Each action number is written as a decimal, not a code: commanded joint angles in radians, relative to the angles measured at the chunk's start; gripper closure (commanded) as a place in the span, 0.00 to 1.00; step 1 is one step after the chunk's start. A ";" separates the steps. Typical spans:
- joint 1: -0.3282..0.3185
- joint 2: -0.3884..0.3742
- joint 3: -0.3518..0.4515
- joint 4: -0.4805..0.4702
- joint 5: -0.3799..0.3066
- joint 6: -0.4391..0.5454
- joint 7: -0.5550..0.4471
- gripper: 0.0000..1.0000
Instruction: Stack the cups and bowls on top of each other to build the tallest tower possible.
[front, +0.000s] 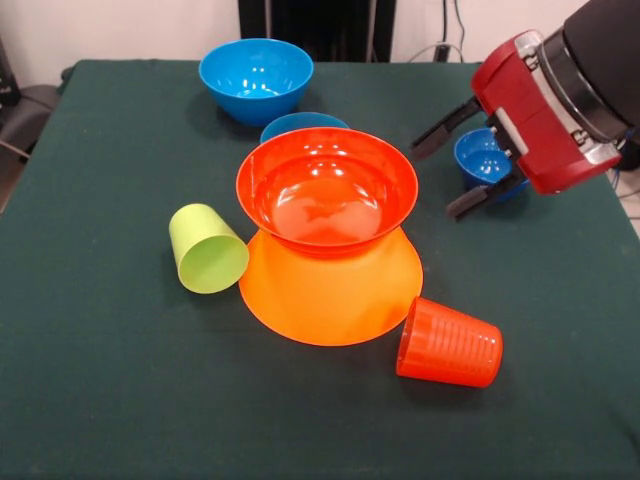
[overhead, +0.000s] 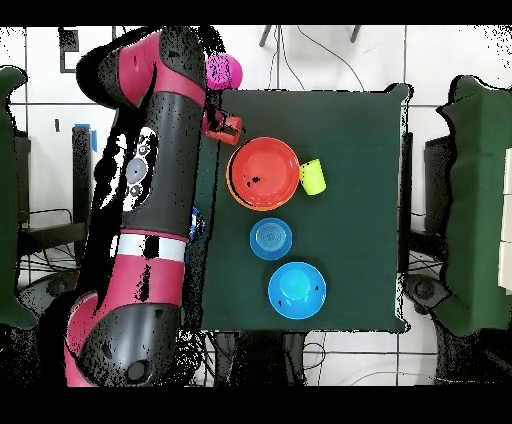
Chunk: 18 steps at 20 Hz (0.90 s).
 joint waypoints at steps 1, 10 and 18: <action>-0.052 0.045 0.036 -0.095 0.034 0.131 -0.086 0.00; -0.156 0.097 -0.021 -0.190 0.083 0.122 -0.041 0.00; -0.189 0.118 -0.054 -0.209 0.132 0.066 -0.017 0.00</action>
